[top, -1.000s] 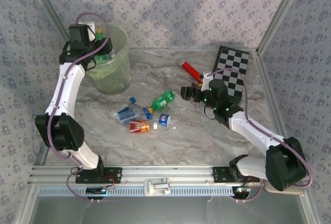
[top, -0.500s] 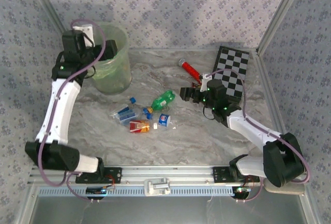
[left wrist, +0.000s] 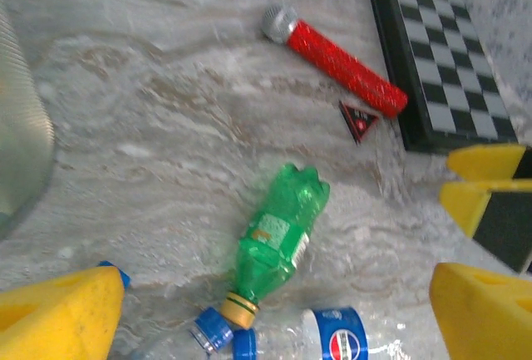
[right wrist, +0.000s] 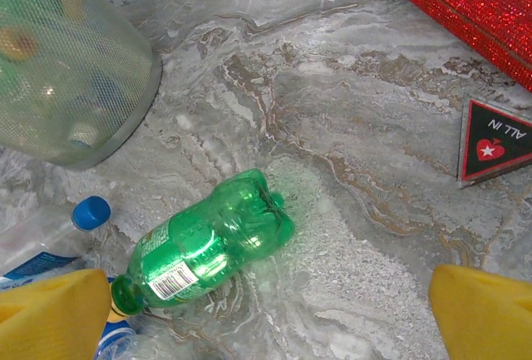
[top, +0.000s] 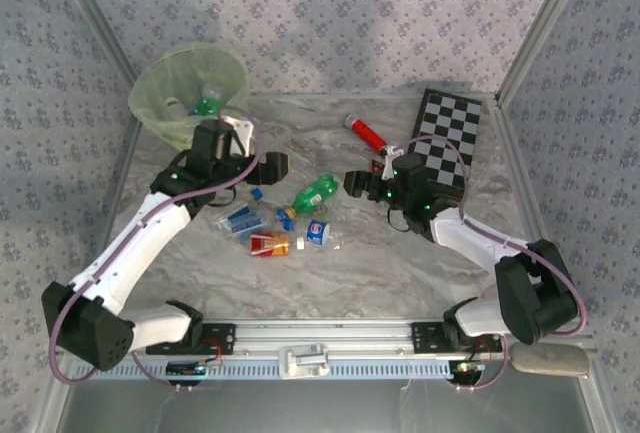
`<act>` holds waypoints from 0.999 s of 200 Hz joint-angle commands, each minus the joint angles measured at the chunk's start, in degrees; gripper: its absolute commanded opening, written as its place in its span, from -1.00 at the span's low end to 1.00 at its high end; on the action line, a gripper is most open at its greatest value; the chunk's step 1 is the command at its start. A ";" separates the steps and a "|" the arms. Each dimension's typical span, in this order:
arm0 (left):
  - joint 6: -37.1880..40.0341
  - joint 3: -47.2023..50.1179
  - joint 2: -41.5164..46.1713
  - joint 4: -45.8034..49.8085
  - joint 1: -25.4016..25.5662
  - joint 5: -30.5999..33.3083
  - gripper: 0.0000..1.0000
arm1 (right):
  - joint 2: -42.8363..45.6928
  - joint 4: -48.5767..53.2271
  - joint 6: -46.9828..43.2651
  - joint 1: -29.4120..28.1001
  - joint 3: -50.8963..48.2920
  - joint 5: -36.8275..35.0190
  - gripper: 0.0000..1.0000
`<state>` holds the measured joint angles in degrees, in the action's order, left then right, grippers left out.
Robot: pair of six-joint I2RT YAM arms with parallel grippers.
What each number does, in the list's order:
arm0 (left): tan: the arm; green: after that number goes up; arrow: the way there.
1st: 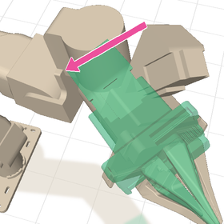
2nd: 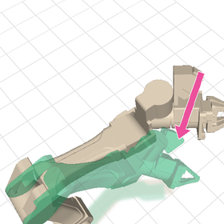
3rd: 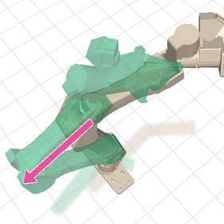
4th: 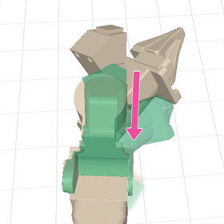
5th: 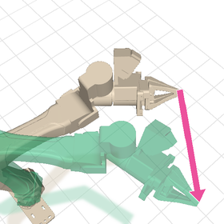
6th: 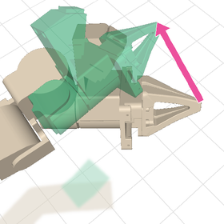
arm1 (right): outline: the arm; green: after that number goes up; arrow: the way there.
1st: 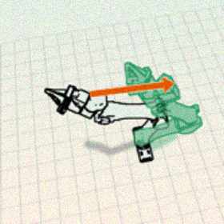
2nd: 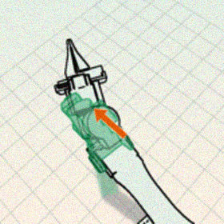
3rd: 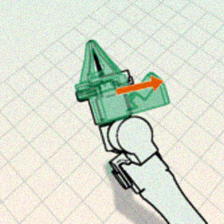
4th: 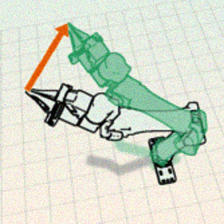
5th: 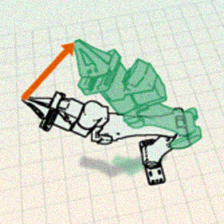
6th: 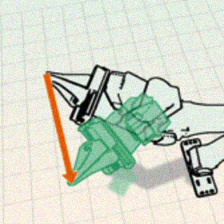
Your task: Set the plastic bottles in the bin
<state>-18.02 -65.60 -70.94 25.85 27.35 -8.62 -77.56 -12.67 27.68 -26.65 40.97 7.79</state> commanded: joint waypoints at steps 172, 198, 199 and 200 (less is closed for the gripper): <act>16.28 -20.04 -40.57 10.86 10.35 -3.25 0.78 | 10.86 12.69 0.03 4.49 -4.06 -8.78 1.00; 16.68 -20.62 -42.96 10.64 10.69 -2.05 0.78 | 10.46 12.18 0.26 4.59 -4.24 -7.79 1.00; 16.69 -20.62 -43.05 10.64 10.65 -2.03 0.78 | 10.44 12.16 0.26 4.55 -4.28 -7.75 1.00; 16.74 -20.66 -43.14 10.63 10.68 -1.98 0.78 | 10.42 12.19 0.27 4.57 -4.26 -7.73 1.00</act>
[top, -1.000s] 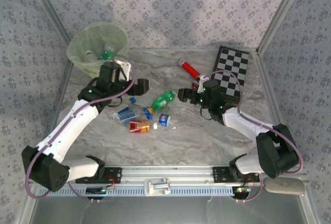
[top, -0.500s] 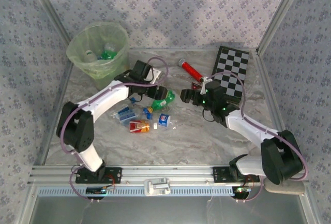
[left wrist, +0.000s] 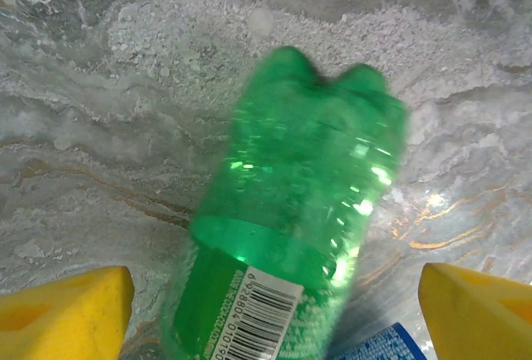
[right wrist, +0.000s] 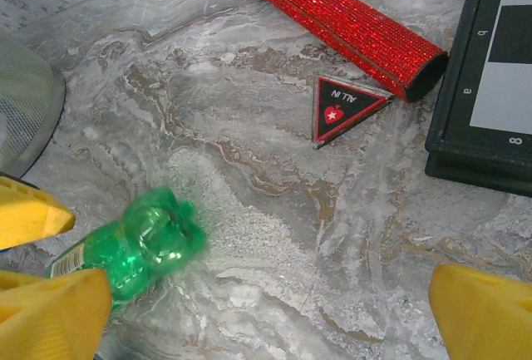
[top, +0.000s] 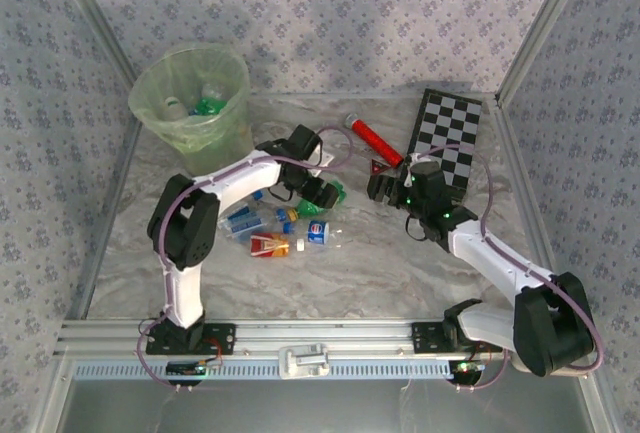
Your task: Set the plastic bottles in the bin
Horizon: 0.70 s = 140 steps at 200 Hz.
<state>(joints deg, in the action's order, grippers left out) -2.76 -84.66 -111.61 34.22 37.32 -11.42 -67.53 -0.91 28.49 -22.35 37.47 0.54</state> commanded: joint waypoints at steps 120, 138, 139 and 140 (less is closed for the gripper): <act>2.35 -2.46 -7.06 -0.50 0.99 3.99 0.37 | 0.38 -0.15 0.07 0.37 -1.19 -0.02 1.00; 2.41 -2.13 -6.19 -1.43 1.00 5.15 0.20 | 0.38 -0.19 0.16 0.38 -1.17 0.08 1.00; 2.41 -2.15 -6.13 -1.48 1.00 5.21 0.20 | 0.38 -0.21 0.16 0.33 -1.17 0.08 1.00; 2.41 -2.16 -6.02 -1.54 1.00 5.28 0.19 | 0.38 -0.22 0.16 0.31 -1.17 0.08 1.00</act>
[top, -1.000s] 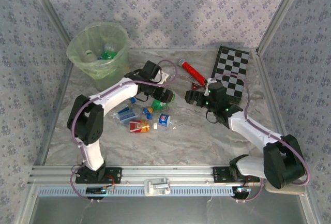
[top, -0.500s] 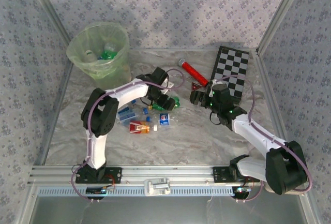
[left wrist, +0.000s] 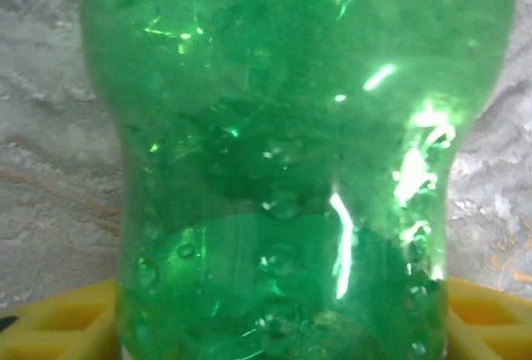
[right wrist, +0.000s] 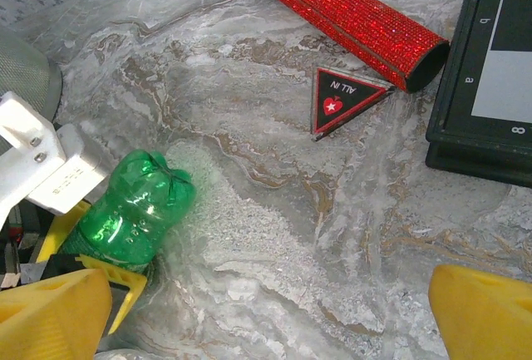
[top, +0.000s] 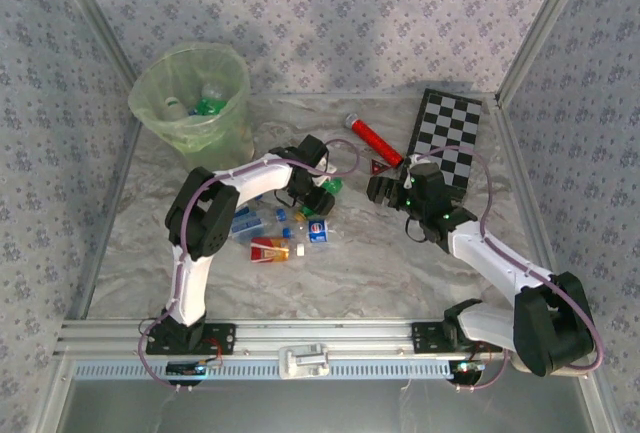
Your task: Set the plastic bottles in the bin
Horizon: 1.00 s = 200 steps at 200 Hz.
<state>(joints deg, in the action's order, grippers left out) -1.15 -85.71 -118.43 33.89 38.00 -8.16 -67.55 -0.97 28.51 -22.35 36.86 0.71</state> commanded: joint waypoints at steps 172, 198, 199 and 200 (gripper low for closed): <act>2.60 1.59 34.40 -13.81 -6.64 9.33 0.02 | -1.98 -6.07 2.95 0.19 -1.44 3.26 1.00; 2.55 -2.99 36.06 -10.54 -12.65 8.78 0.03 | -1.70 -5.97 2.95 0.18 -1.14 3.24 1.00; 2.55 -3.07 36.16 -10.39 -12.89 8.78 0.03 | -1.71 -5.97 2.91 0.19 -1.12 3.24 1.00; 2.51 -3.28 36.21 -10.28 -13.14 8.78 0.03 | -1.71 -5.93 2.89 0.19 -1.10 3.24 1.00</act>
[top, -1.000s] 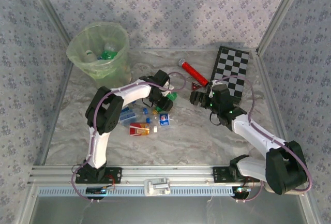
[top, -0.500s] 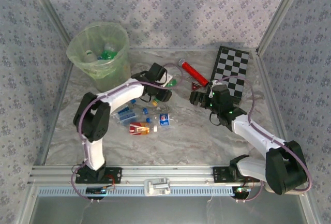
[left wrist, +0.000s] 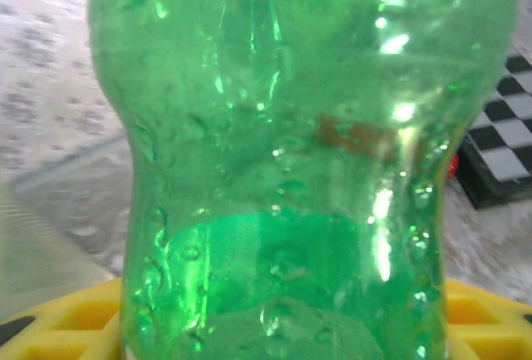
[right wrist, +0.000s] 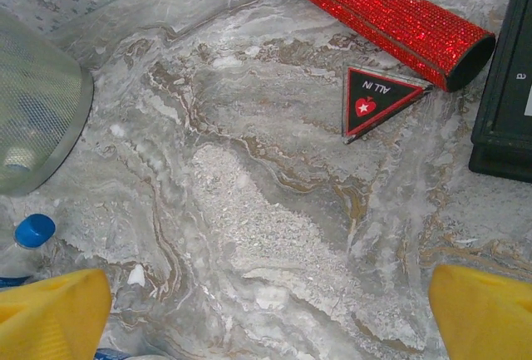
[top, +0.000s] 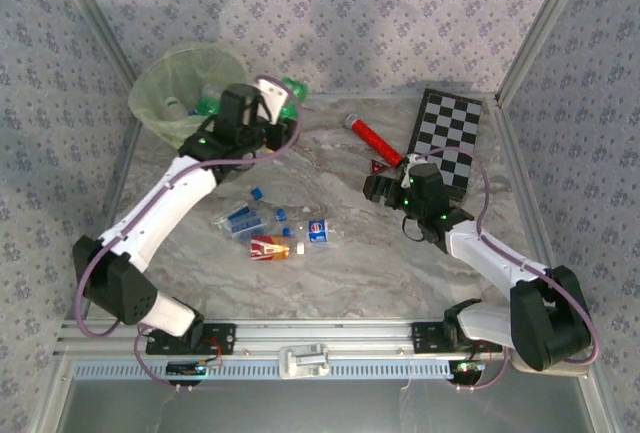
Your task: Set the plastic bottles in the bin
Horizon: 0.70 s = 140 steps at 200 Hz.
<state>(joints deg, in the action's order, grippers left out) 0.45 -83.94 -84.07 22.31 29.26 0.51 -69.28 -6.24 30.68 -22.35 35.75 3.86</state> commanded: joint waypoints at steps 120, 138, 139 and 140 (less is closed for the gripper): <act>-1.04 -10.57 -1.27 -1.21 -23.84 5.80 0.04 | 1.03 0.97 0.70 0.20 1.16 -0.25 1.00; -1.41 -11.35 -3.41 -0.56 -24.58 5.51 0.04 | 1.40 1.49 0.70 0.20 1.07 -0.54 1.00; -1.41 -11.34 -3.53 -0.53 -24.59 5.53 0.04 | 1.41 1.49 0.70 0.20 1.03 -0.57 1.00; -1.41 -11.38 -3.63 -0.48 -24.59 5.50 0.04 | 1.46 1.49 0.70 0.20 1.05 -0.59 1.00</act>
<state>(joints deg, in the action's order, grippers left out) -0.14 -92.68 -85.10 22.79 5.69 5.19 -69.23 -6.00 30.68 -22.35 35.77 3.84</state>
